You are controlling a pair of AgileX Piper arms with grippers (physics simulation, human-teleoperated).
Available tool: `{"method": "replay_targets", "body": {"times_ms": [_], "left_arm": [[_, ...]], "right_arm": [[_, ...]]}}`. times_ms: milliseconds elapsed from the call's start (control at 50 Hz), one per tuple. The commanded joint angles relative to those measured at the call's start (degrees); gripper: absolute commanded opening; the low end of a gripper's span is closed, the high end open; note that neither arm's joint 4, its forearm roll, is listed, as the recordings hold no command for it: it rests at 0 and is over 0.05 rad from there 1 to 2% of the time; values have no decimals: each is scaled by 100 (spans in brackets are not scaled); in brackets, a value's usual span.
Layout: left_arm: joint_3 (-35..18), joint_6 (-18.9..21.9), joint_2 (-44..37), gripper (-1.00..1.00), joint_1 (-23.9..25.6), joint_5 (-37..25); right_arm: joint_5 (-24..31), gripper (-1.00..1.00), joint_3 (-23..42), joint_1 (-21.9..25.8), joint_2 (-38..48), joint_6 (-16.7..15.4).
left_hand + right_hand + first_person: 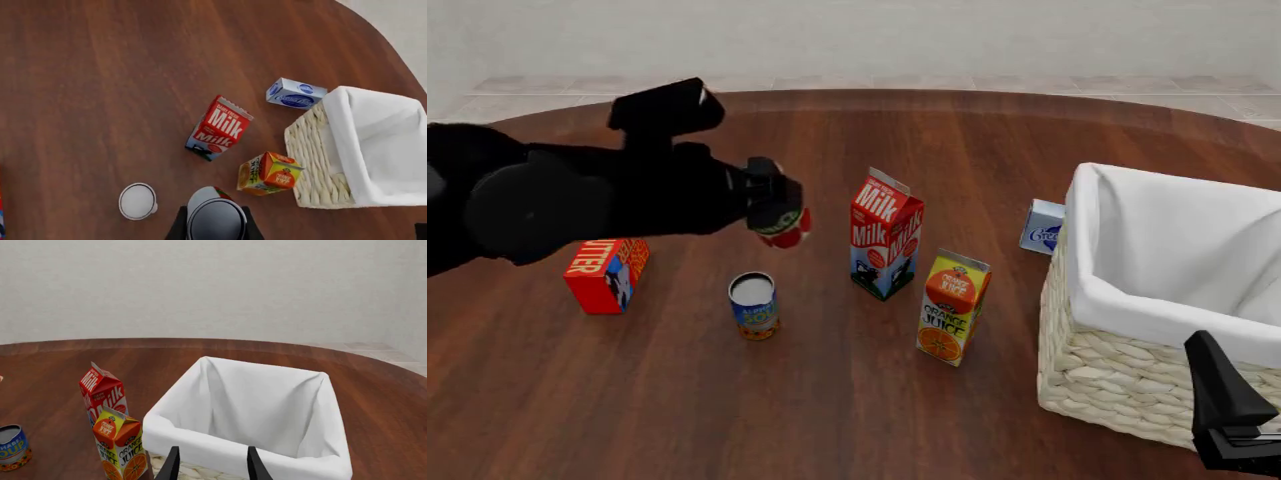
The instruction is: Pick up the tomato sauce, and put it in the basket.
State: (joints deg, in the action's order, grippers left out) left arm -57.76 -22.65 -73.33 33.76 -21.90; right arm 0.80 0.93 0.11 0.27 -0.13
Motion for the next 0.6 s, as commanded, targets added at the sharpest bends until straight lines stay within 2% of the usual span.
{"method": "replay_targets", "body": {"times_ms": [20,320,600], "left_arm": [[112,-162,472,-100,526,-112],[-118,-274,500,-100,970,-214],[-746,-294,263,-100,1378,-531]], "right_arm": [[0,100,0,-1,0,0],[0,100,0,1,0,0],[0,100,0,0,1,-1]]}}
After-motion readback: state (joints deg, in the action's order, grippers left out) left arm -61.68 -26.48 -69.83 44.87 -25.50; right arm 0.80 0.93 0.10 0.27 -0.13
